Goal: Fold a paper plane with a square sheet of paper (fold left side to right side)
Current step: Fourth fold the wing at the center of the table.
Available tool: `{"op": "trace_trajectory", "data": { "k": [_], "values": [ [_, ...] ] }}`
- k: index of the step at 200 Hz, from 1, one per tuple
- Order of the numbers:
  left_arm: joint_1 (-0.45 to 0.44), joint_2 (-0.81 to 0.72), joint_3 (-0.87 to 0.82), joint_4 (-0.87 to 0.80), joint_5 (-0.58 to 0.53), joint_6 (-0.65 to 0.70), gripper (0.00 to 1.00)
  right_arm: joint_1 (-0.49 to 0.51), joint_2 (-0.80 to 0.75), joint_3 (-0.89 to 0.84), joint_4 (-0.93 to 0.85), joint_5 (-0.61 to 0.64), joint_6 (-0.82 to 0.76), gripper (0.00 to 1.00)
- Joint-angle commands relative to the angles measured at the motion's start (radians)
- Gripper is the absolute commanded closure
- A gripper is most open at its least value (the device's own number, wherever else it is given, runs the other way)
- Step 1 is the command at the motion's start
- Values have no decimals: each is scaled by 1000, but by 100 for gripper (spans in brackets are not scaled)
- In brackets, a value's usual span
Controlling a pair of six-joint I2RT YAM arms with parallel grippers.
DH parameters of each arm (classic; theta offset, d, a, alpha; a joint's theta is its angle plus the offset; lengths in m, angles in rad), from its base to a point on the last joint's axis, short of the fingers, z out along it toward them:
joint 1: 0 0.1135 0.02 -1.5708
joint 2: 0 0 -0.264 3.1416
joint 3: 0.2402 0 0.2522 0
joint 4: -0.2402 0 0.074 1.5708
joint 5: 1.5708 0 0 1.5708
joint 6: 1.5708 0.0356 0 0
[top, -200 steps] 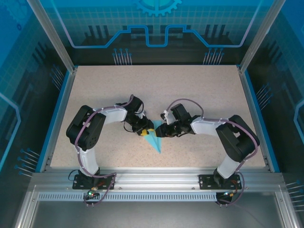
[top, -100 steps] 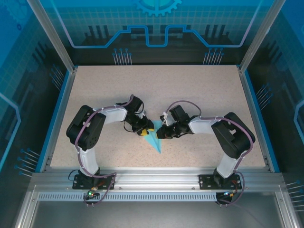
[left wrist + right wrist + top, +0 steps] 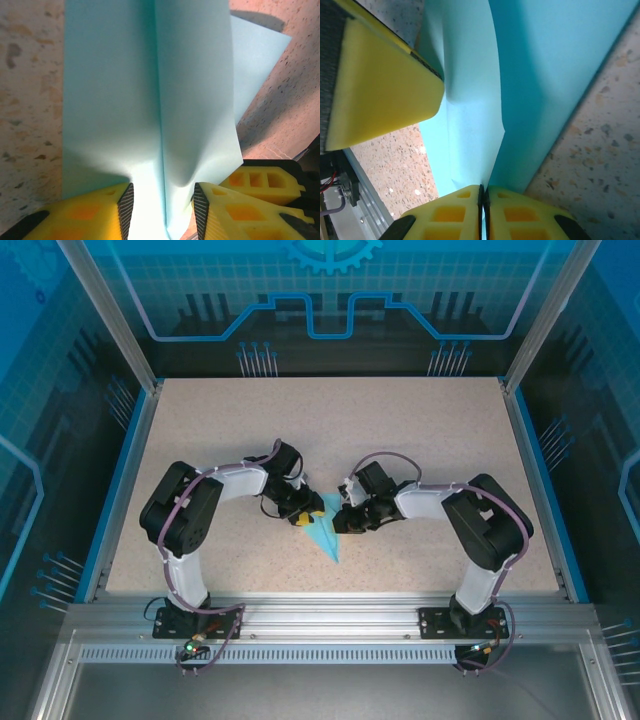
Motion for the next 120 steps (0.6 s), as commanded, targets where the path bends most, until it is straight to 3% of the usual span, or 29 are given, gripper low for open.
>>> {"op": "trace_trajectory", "data": {
  "k": [1, 120],
  "values": [
    [-9, 28, 3, -43, -51, -9, 59, 9, 17, 21, -37, 21, -17, 88],
    [-10, 27, 1, -44, -50, -7, 58, 22, 39, 36, -93, 59, -42, 88]
  ]
}}
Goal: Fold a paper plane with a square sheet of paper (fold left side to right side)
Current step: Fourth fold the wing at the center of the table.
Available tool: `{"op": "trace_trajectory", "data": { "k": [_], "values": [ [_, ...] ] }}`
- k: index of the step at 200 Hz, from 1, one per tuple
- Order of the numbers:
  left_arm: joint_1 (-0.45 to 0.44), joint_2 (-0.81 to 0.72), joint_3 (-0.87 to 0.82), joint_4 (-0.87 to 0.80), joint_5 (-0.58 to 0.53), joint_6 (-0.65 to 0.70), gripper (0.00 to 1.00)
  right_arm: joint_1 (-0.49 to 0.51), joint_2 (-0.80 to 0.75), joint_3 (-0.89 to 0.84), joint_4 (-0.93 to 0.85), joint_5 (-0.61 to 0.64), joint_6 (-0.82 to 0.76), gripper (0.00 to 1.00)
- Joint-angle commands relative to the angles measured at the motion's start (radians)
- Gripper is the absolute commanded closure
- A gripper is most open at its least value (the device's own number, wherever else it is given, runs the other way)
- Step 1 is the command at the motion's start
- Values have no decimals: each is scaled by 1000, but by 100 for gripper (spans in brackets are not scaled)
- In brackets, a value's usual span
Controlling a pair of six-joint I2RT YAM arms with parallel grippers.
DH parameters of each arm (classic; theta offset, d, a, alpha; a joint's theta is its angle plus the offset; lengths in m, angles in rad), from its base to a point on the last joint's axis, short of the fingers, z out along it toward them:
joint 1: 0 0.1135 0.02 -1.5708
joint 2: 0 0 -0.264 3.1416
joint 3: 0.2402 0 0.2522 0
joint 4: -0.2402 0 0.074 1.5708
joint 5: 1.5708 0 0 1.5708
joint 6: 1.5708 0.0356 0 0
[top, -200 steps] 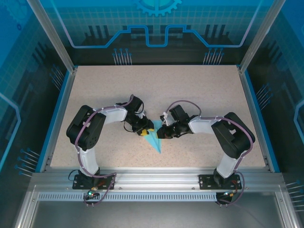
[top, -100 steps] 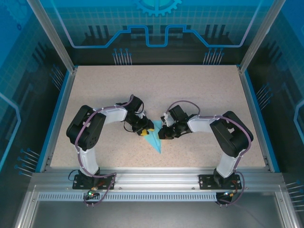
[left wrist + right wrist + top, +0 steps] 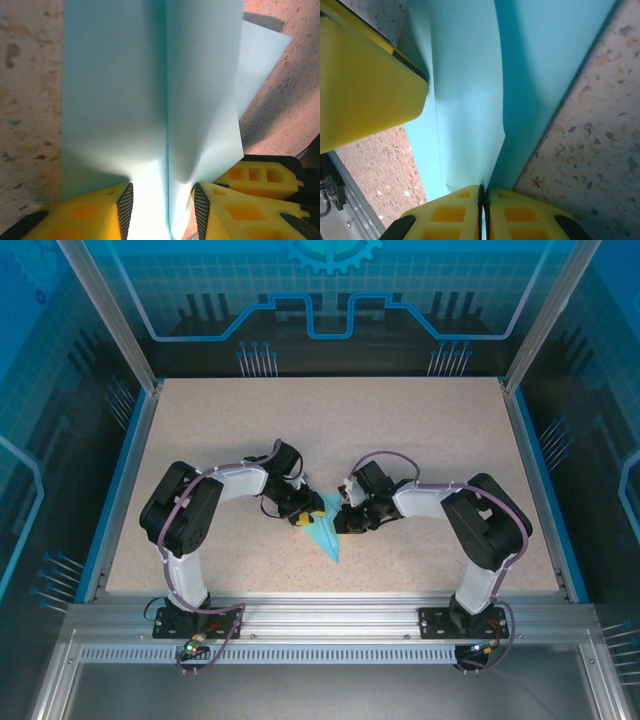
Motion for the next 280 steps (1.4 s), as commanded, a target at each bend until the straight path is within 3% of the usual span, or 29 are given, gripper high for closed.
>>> {"op": "trace_trajectory", "data": {
  "k": [1, 106, 137, 158, 207, 280],
  "values": [
    [-9, 27, 2, -43, -50, -7, 58, 15, 32, 15, -44, 15, -20, 88],
    [-9, -97, 78, -150, -117, 37, 52, 37, 63, 45, -126, 80, -46, 89],
    [-13, -82, 90, -124, -67, 32, 71, 37, 61, 46, -132, 87, -49, 90],
    [-22, -44, 112, -101, -25, 36, 79, 37, 62, 46, -134, 88, -50, 90],
    [-39, 47, 169, -82, 7, 51, 85, 37, 57, 47, -144, 97, -54, 91],
    [-38, 114, 158, -88, -50, 74, 88, 37, 47, 45, -159, 105, -57, 91]
  ]
}}
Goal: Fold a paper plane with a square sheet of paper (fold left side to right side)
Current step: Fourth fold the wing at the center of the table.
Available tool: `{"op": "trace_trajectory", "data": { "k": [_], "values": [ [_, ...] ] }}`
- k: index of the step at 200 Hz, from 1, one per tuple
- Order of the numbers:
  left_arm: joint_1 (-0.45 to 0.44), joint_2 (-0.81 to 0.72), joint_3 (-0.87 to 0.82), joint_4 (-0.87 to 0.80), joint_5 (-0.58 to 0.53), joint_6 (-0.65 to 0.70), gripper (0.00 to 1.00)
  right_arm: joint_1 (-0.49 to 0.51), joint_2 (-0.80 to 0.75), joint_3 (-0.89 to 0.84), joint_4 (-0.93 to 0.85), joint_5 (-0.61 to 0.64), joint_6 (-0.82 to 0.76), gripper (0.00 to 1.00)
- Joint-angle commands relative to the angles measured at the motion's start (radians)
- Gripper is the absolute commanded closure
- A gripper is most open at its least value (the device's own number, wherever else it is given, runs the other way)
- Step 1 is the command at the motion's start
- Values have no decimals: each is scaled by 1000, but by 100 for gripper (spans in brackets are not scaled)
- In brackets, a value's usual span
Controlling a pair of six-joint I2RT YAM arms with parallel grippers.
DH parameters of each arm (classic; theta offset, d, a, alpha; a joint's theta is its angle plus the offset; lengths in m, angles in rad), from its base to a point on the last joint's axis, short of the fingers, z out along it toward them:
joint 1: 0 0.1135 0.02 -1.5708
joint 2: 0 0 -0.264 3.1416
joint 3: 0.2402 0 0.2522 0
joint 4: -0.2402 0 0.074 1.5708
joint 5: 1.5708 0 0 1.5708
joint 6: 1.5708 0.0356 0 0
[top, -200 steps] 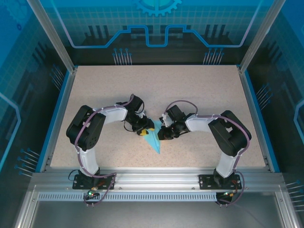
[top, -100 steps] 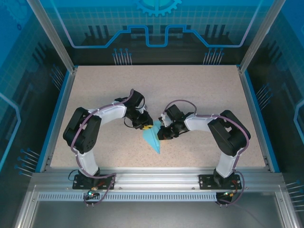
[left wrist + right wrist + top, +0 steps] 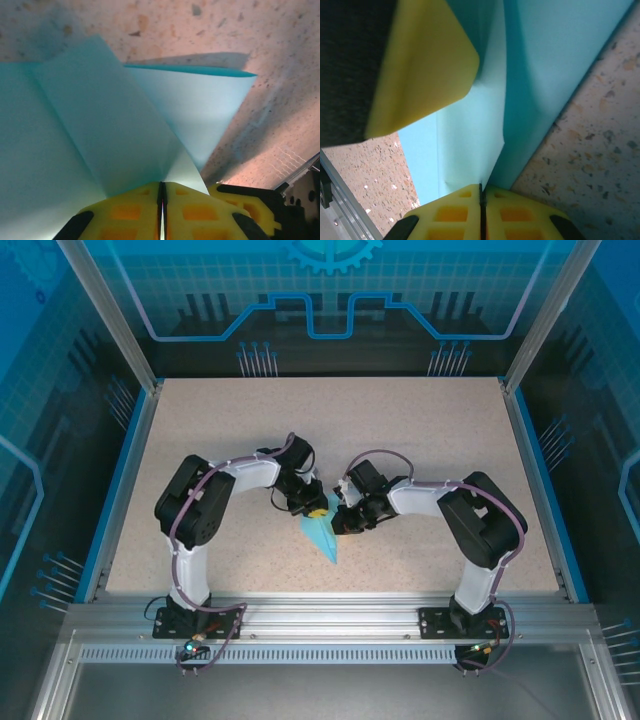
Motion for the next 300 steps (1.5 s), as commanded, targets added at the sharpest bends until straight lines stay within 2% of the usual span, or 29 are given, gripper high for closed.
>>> {"op": "trace_trajectory", "data": {
  "k": [1, 64, 124, 139, 154, 174, 208, 253, 300],
  "values": [
    [-3, 17, 6, -9, -16, 35, 88, 12, 24, -9, -84, 68, -19, 91],
    [-3, 26, -53, -3, -47, 37, 89, 12, -17, 0, -74, 90, -14, 88],
    [-4, 24, -103, 15, -63, 29, 90, 8, -116, 35, -59, 86, 8, 73],
    [-3, 23, -103, 13, -65, 28, 90, 10, -150, 35, -78, 90, 17, 71],
    [-2, 23, -103, 13, -66, 28, 90, 19, -181, 31, -91, 91, 25, 72],
    [-2, 21, -101, 11, -66, 30, 90, 48, -197, 22, -94, 64, 34, 78],
    [-3, 19, -103, 12, -65, 32, 91, 97, -153, 5, -41, -1, 77, 85],
    [-3, 19, -101, 12, -67, 32, 90, 126, -59, 49, -59, -12, 78, 86],
    [-3, 19, -101, 10, -68, 33, 91, 128, -31, 40, -83, -3, 75, 87]
  ]
}}
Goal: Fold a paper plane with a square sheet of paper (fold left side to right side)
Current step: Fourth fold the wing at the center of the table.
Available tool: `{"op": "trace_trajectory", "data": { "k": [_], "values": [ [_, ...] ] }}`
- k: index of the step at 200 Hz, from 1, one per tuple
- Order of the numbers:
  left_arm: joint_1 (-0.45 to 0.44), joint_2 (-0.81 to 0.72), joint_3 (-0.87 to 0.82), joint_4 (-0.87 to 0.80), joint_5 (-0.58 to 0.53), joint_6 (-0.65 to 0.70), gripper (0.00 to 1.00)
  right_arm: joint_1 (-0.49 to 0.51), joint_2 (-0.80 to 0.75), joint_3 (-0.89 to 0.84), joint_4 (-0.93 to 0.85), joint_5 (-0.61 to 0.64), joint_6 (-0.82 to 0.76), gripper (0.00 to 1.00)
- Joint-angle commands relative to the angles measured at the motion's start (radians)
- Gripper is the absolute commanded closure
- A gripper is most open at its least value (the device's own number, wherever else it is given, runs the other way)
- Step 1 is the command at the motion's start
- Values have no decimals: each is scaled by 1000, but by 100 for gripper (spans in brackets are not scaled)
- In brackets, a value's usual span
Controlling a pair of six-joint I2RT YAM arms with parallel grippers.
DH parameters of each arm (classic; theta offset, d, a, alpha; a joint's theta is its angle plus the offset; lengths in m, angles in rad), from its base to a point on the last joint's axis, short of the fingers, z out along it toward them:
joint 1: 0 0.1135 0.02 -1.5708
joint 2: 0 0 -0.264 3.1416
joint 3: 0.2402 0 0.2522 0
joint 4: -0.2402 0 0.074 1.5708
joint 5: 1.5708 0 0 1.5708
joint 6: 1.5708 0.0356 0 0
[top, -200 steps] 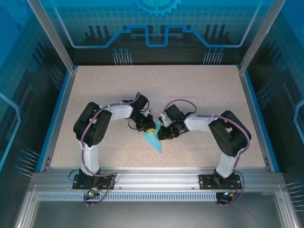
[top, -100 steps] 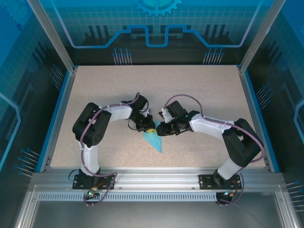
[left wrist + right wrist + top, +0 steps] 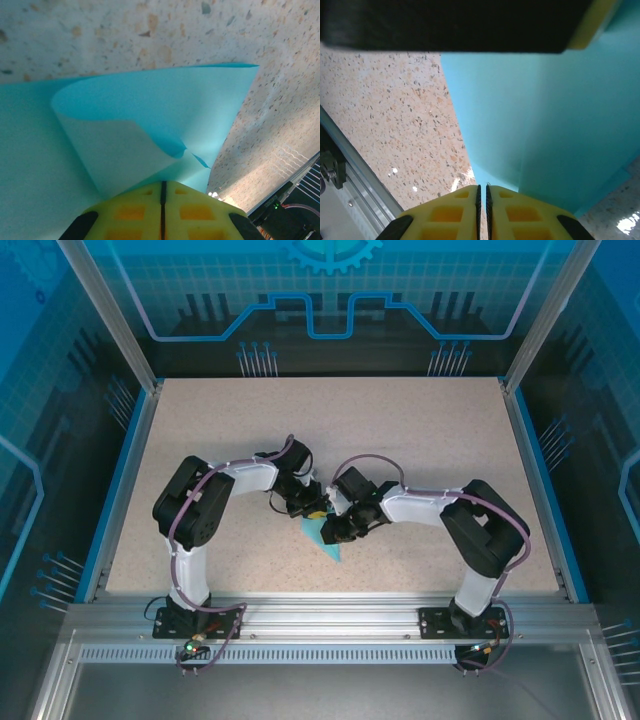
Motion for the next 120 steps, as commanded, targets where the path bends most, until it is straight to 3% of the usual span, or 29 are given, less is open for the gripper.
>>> {"op": "trace_trajectory", "data": {
  "k": [1, 120],
  "values": [
    [-6, 31, -45, -62, -66, 15, 91, 10, 17, 19, -37, -17, 9, 87],
    [-6, 39, -37, -73, -73, 21, 91, 28, 43, 0, -116, 4, -20, 87]
  ]
}}
